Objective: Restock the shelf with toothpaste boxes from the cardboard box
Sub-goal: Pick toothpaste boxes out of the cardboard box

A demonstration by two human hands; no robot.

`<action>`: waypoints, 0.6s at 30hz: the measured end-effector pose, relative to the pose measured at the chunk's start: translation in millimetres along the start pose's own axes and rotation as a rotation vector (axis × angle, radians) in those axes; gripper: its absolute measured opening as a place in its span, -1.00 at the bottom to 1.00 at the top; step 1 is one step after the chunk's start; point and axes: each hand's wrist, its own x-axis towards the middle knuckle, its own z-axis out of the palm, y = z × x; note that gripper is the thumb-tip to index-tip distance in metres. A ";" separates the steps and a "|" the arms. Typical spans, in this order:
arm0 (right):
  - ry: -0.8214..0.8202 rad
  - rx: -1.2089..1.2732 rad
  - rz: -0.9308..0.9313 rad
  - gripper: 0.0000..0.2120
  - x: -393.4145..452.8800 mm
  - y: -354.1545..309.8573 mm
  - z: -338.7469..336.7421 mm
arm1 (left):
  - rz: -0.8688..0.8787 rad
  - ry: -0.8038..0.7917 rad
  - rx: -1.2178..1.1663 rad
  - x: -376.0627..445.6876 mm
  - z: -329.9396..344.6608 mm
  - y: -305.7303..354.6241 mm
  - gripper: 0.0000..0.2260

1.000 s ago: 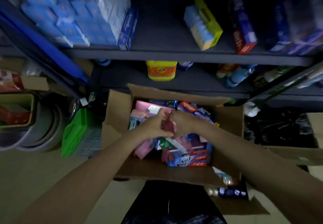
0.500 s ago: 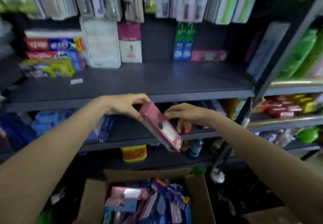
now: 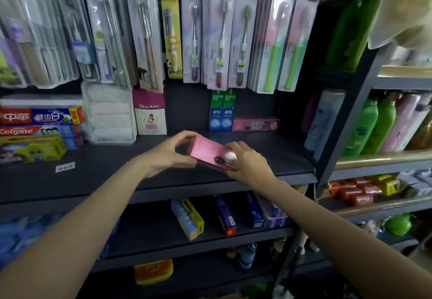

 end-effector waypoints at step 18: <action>0.191 0.128 0.000 -0.45 60.6 76.9 8.2 | 0.057 0.171 -0.194 108.6 50.1 17.2 -0.73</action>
